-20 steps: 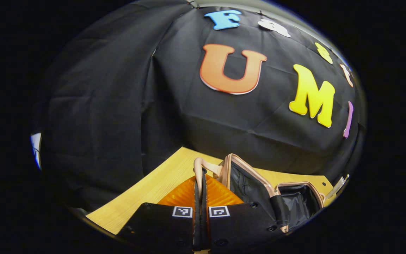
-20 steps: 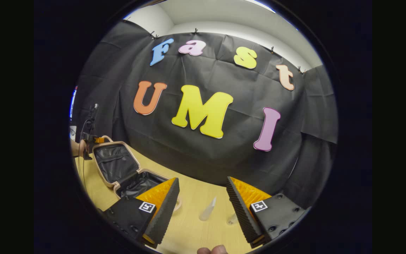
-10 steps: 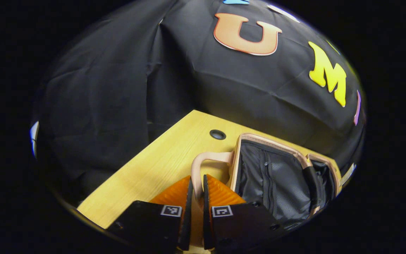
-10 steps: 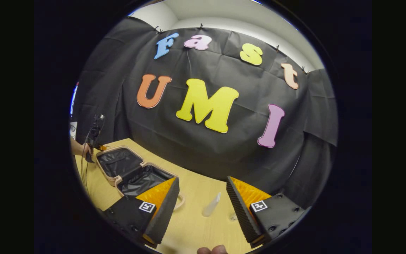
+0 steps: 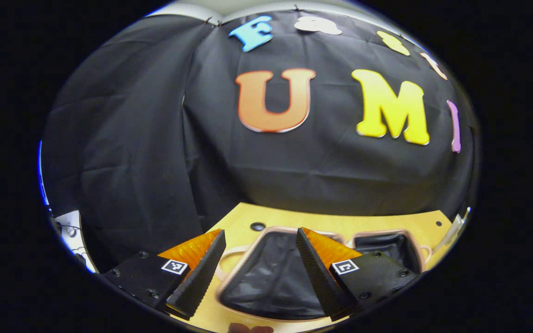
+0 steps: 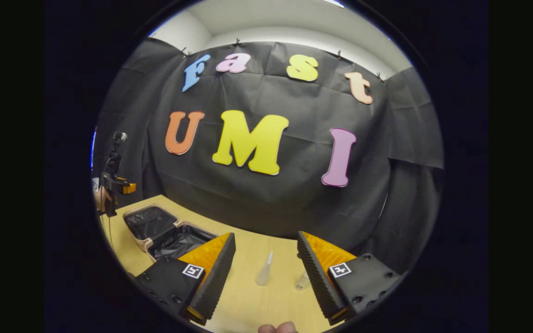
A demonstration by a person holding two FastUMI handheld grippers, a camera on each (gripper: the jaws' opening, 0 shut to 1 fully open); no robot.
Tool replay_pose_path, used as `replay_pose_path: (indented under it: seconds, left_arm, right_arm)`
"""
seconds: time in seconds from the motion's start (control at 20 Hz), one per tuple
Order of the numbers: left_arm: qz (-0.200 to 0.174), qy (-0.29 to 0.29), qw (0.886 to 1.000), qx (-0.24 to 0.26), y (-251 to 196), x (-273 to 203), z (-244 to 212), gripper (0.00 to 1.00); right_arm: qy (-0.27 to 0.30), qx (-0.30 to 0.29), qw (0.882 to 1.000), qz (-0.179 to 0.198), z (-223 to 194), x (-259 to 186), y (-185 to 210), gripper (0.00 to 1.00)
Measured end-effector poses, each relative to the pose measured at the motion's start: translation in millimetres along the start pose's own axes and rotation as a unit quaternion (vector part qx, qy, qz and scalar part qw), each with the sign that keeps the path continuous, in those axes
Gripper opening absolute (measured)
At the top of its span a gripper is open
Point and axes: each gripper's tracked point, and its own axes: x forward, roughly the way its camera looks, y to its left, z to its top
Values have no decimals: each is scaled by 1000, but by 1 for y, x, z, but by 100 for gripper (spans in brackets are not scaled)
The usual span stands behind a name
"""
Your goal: First open the suitcase, pack the skin care products into it, and then close the suitcase.
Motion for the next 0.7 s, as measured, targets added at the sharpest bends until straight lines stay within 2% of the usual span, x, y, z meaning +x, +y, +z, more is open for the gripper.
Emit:
replay_pose_path:
  seconds: [0.15, 0.3, 0.45, 0.5, 0.7]
  left_arm:
    - [-28, -27, 999, 9, -87, -50, 18, 97]
    - [-58, -28, 998, 2, -157, -86, 12, 97]
    - [-91, -28, 995, 0, -220, -101, 3, 100]
    - [-105, -23, 994, 5, -241, -105, -4, 97]
    - [-171, -1, 985, 22, -322, -122, -32, 98]
  right_arm:
    - [-2, 25, 1000, -8, -12, 2, -31, 80]
    - [6, 33, 999, -12, -27, 3, -59, 80]
    - [13, 30, 999, -20, -44, 3, -87, 80]
    - [17, 31, 999, -22, -50, 4, -95, 80]
    - [38, 34, 998, -28, -73, 6, -124, 80]
